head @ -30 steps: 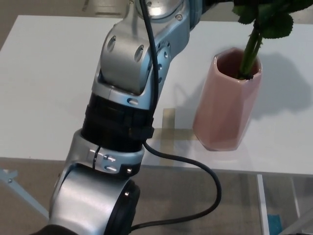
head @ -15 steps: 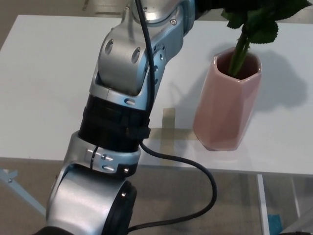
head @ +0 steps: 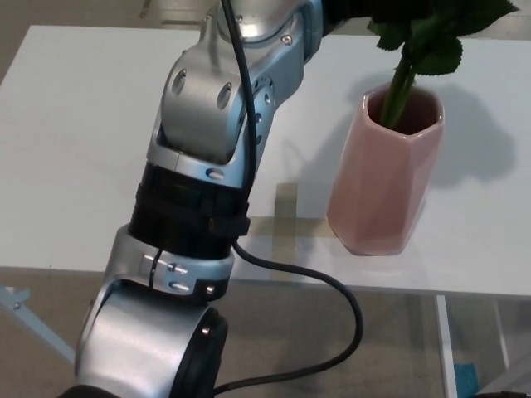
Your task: Use the left hand to pick up the rose and then lift and insert it into the pink vase.
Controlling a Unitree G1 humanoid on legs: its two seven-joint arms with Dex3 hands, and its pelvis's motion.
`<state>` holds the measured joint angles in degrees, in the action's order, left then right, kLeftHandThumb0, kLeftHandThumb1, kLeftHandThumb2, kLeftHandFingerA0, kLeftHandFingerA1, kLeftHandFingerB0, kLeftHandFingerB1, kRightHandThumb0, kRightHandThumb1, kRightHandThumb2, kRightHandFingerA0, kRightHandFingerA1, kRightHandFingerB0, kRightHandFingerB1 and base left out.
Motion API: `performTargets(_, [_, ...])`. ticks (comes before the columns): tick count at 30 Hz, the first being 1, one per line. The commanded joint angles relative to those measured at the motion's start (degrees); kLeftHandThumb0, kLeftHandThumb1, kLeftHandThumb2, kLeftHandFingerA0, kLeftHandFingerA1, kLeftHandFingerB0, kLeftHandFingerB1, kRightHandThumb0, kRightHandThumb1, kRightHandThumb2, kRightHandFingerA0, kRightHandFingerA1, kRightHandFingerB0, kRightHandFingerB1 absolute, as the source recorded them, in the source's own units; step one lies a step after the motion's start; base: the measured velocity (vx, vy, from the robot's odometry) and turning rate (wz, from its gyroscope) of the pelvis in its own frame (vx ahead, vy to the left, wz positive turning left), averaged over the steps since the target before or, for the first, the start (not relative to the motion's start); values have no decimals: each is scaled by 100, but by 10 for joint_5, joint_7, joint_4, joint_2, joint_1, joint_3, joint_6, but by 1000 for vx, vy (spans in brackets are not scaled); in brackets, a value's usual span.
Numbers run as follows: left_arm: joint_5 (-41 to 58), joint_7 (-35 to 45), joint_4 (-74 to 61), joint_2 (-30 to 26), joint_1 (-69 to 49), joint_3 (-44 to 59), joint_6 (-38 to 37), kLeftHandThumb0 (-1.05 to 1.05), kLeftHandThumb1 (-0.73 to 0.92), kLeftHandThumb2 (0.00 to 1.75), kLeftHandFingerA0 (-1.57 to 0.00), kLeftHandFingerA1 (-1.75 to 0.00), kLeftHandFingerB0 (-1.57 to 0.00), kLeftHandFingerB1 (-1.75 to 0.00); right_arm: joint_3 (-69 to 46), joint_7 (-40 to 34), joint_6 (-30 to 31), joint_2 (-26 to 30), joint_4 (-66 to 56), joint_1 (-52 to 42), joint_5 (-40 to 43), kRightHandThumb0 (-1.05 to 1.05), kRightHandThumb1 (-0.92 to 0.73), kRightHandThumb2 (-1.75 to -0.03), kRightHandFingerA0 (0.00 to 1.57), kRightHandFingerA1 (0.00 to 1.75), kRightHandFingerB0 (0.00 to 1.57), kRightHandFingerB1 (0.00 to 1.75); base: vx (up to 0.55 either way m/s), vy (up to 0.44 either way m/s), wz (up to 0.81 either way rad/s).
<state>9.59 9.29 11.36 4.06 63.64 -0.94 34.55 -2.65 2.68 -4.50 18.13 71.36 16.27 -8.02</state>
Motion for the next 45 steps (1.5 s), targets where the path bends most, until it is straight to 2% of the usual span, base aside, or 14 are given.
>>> performTargets(1, [-2,-3,-10,4,-14,-7,-5,-15,84,68,-91,-141,-83,-93,-1,4,10,3,1,0,5,-34,-66,-59,61,42,55,39,0,0,0])
performTargets(18, [-15,-9,-24,11,-56,-39,-13,-15,83,70,-92,-140,-83,-95,2,8,8,2,-7,1,3,-34,-66,-59,59,41,54,39,0,0,0])
performTargets(31, [-18,2,-35,9,-110,-50,-37,-15,83,69,-94,-134,-86,-89,2,9,7,2,-3,2,3,-34,-66,-59,59,41,54,39,0,0,0])
performTargets(32, [-23,8,-37,-1,-120,-54,-41,-18,82,65,-113,-85,-90,-53,2,10,8,2,-3,2,3,-34,-66,-59,59,41,54,39,0,0,0])
performTargets(33, [-30,17,-41,-16,-135,-61,-46,-18,82,65,-113,-85,-90,-53,2,12,8,3,-4,1,3,-34,-66,-59,59,41,54,39,0,0,0])
performTargets(34, [-27,27,-42,-28,-138,-62,-37,-30,77,63,-99,-50,-73,-43,3,12,8,3,-4,1,3,-34,-66,-59,59,41,54,39,0,0,0])
performTargets(35, [-25,40,-46,-40,-136,-67,-21,-46,54,89,-42,-54,-29,-46,3,11,8,2,-3,1,3,-34,-66,-59,59,41,54,39,0,0,0])
performTargets(38, [-21,45,-50,-48,-137,-72,-15,-46,54,89,-42,-54,-29,-46,2,11,9,2,-3,2,3,-34,-66,-59,59,41,54,39,0,0,0])
performTargets(39, [-9,102,-51,-88,-112,-93,46,-76,44,81,0,0,0,-6,1,10,9,3,-3,2,4,-34,-66,-59,59,41,55,39,0,0,0])
performTargets(40, [-6,109,-52,-93,-109,-96,53,-76,44,81,0,0,0,-6,1,10,9,3,-3,2,4,-34,-66,-59,59,41,55,39,0,0,0])
performTargets(41, [-4,126,-49,-106,-104,-103,55,-90,46,60,0,0,0,-13,1,10,9,2,-3,3,4,-34,-66,-59,59,41,55,39,0,0,0])
performTargets(43, [-3,166,-53,-140,-94,-124,56,-91,46,60,0,0,0,-15,2,10,6,3,-2,4,2,-34,-66,-59,59,41,55,39,0,0,0])
performTargets(45, [-3,174,-56,-151,-93,-129,58,-86,47,61,0,0,0,-15,3,9,7,3,-2,4,2,-34,-66,-59,59,41,54,39,0,0,0])
